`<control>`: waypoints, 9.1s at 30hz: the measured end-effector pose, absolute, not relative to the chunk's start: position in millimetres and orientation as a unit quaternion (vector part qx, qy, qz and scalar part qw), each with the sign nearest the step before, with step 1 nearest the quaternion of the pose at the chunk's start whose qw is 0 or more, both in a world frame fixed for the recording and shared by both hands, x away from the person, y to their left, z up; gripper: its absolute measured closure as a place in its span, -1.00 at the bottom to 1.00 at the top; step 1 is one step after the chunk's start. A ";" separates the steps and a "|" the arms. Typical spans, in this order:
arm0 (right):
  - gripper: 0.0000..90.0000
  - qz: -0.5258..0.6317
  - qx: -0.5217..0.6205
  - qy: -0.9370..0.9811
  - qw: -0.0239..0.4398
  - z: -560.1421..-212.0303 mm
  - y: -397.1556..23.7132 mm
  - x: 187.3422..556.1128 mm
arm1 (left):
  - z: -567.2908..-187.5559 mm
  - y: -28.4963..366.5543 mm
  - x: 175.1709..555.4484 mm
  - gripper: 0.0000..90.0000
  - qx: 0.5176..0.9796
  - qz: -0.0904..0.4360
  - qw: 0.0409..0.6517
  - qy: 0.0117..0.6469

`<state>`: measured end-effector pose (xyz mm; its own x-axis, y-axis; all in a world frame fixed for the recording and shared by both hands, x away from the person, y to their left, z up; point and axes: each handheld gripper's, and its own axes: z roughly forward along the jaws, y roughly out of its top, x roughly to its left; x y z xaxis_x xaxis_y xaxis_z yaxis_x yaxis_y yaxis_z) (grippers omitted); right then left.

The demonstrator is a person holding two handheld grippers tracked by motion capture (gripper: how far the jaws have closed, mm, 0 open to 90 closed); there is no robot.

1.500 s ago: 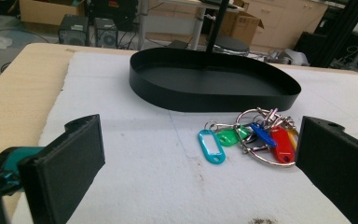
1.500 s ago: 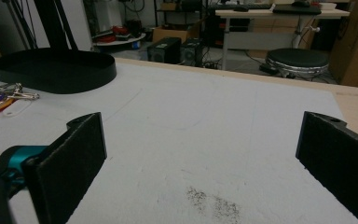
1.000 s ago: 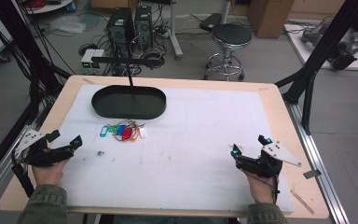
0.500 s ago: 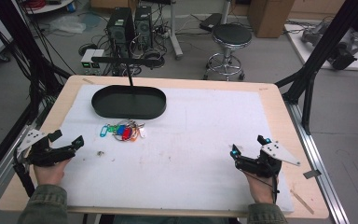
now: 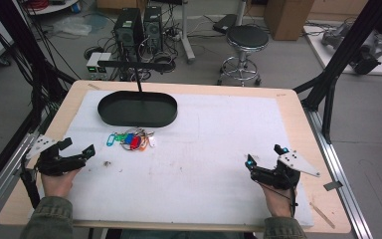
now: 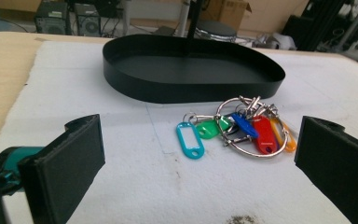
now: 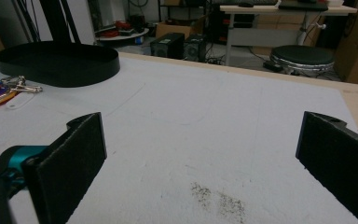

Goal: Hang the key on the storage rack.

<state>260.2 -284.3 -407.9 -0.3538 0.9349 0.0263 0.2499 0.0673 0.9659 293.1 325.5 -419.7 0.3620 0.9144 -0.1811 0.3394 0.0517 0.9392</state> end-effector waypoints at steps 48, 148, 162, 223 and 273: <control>-0.99 0.495 0.439 0.661 0.353 -407.2 -279.6 258.9 | -403.2 259.7 379.2 -0.96 0.779 0.193 0.387 0.455; -0.99 0.492 0.442 0.655 0.365 -408.2 -280.5 258.8 | -312.8 227.4 389.6 0.88 0.757 0.212 0.483 0.385; -0.99 0.490 0.441 0.658 0.364 -408.8 -279.8 258.6 | -271.2 222.0 403.1 0.88 0.760 0.220 0.485 0.373; -0.98 0.495 0.446 0.651 0.363 -410.0 -285.3 254.9 | -244.1 209.6 516.9 0.88 0.735 0.224 0.480 0.423; -0.98 0.494 0.445 0.651 0.367 -408.5 -286.6 252.5 | -255.9 201.4 479.7 -0.87 0.726 0.143 0.538 0.405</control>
<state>252.5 -286.6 -408.5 -0.3356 0.9412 -0.0382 0.2165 0.1166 0.9693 479.7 201.4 -255.9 0.6313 0.7412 -0.2283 0.4342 -0.0939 0.8959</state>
